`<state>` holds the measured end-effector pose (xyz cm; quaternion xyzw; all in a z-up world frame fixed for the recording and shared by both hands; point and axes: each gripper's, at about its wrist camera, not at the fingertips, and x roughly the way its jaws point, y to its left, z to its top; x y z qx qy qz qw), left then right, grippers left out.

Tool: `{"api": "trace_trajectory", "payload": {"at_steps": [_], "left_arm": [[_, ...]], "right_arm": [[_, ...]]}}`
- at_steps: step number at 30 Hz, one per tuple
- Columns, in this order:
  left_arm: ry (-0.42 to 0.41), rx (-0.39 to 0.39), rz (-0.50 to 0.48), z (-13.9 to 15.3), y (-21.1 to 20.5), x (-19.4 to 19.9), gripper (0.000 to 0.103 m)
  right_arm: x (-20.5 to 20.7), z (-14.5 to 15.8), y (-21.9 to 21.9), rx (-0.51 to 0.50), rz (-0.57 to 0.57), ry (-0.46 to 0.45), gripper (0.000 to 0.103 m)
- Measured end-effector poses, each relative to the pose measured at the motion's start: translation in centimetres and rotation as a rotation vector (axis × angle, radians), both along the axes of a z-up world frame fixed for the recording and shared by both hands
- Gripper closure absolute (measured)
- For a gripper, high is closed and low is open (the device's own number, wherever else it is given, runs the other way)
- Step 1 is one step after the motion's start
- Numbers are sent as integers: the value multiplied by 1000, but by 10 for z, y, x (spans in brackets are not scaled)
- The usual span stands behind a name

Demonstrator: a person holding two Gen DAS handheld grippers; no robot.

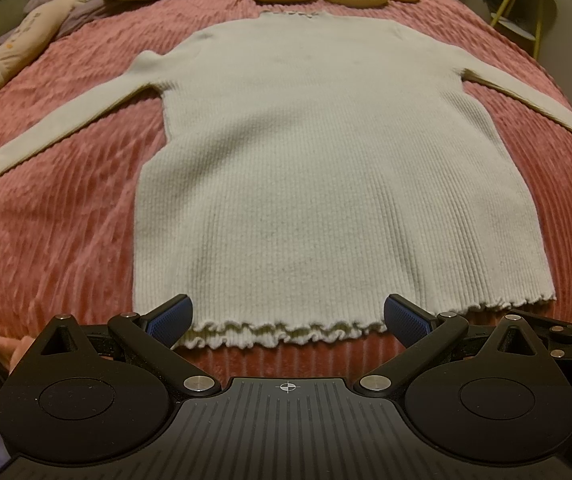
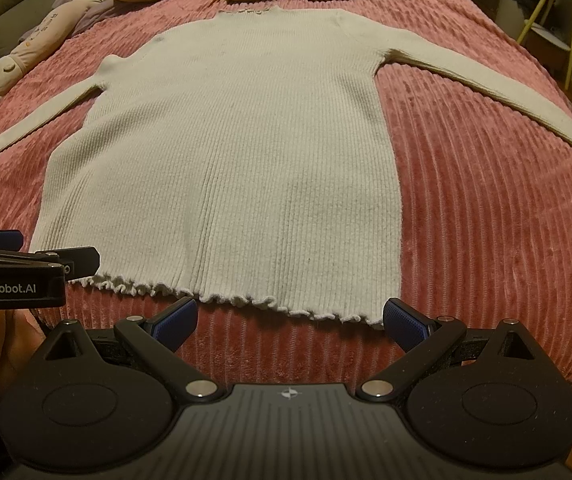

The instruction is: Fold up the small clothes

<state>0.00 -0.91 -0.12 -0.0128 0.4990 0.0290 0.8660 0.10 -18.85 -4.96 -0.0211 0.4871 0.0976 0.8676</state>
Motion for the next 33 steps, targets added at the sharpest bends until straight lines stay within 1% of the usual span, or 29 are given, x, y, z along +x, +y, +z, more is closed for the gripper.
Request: {"api": "trace_trajectory", "payload": {"at_steps": [33], "left_arm": [[12, 11, -11, -1, -6, 5, 0]], "right_arm": [[4, -2, -3, 15, -7, 9, 4]]}}
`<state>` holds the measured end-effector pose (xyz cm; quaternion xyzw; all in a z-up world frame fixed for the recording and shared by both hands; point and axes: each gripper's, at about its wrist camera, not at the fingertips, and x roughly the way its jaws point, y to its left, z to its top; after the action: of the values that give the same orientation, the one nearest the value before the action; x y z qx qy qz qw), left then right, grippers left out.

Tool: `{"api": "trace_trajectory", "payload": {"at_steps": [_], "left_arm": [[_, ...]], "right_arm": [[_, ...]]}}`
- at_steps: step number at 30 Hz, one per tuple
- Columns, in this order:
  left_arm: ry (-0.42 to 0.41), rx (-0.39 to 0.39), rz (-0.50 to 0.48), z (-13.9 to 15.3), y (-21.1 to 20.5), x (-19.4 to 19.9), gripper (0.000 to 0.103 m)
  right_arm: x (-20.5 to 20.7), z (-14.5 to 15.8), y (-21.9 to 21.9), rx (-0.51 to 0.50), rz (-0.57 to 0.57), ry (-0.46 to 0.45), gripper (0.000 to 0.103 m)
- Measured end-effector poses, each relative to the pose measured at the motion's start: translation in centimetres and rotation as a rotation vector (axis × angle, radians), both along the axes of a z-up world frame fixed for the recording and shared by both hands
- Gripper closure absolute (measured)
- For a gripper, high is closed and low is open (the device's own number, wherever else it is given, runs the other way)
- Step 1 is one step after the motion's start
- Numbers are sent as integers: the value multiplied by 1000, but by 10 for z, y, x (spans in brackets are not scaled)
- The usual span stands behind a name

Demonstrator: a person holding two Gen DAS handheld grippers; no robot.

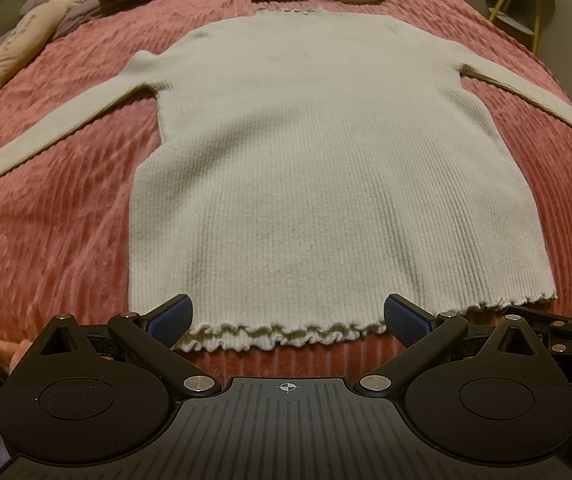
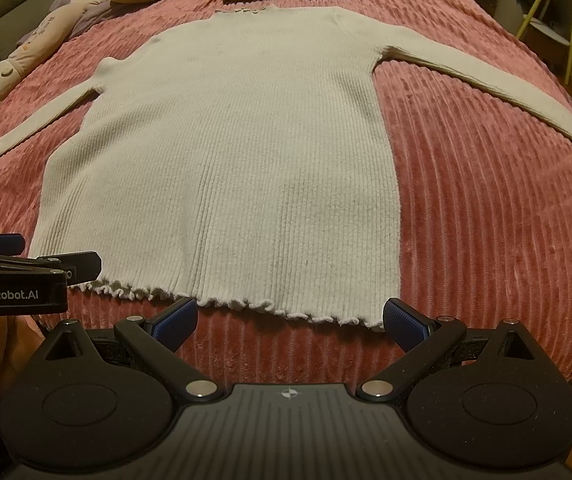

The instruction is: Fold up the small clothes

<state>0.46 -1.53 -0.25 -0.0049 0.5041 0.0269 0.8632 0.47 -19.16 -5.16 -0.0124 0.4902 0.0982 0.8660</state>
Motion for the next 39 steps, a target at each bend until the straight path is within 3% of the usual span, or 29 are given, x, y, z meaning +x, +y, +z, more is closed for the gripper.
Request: {"api": "trace_trajectory", "payload": {"at_steps": [39], "left_arm": [[18, -1, 6, -6, 3, 2, 0]], "right_arm": [[2, -3, -5, 17, -21, -8, 4]]}}
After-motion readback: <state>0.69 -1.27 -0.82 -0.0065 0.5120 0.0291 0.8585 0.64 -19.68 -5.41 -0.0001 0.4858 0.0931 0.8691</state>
